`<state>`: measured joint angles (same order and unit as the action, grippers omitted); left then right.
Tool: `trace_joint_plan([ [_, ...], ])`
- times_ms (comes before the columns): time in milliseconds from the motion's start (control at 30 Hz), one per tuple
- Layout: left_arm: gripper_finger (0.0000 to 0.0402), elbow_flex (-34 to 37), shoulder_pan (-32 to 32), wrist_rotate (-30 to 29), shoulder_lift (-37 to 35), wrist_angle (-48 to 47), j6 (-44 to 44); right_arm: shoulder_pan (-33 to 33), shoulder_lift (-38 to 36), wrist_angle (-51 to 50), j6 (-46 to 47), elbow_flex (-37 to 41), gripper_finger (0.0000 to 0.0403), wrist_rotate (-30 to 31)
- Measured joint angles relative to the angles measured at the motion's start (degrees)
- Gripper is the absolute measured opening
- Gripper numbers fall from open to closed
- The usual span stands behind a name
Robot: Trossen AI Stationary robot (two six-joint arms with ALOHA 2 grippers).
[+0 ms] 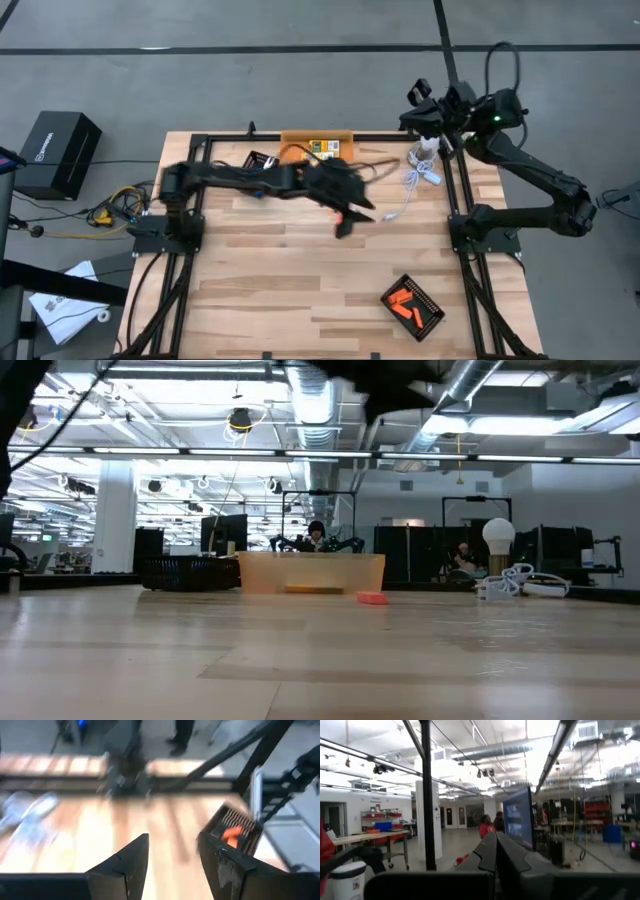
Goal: Pick & Place School Supplies
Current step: Put the orange eraser into the bottom black bin
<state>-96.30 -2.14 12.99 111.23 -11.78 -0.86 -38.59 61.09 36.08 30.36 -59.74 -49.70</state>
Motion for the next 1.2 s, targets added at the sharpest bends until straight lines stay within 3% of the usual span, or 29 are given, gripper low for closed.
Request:
trace_joint_plan([
  [133,0.0168,10.8,-3.3,-4.3,-9.5,-6.4,-0.5,1.3,0.0,-0.2,-0.3,-3.0,0.0000,-0.6],
  [367,0.0148,29.5,-8.4,-13.0,-28.1,-6.3,-7.4,1.4,0.0,-6.1,-0.8,-4.7,0.0000,-1.3],
  [467,0.0116,35.2,-10.3,-15.0,-35.0,-5.9,-7.5,2.3,0.8,-10.5,-2.1,-4.7,0.0000,-1.3],
  [633,0.0021,42.1,-13.8,-15.7,-43.3,-5.1,-7.6,5.8,4.0,-11.8,-4.8,-4.7,0.0000,-1.3],
  [800,0.0006,47.6,-16.3,-17.6,-48.0,-5.0,-7.5,8.2,7.7,-14.6,-5.5,-4.7,0.0000,2.2],
  [933,0.0001,51.6,-17.4,-17.7,-50.5,-4.8,-7.1,10.0,12.3,-23.9,-8.4,-4.7,0.0000,4.7],
  [1200,0.0001,59.4,-17.6,-17.7,-54.2,-4.1,-7.2,11.6,26.0,-55.0,-17.9,-4.7,0.0000,4.8],
])
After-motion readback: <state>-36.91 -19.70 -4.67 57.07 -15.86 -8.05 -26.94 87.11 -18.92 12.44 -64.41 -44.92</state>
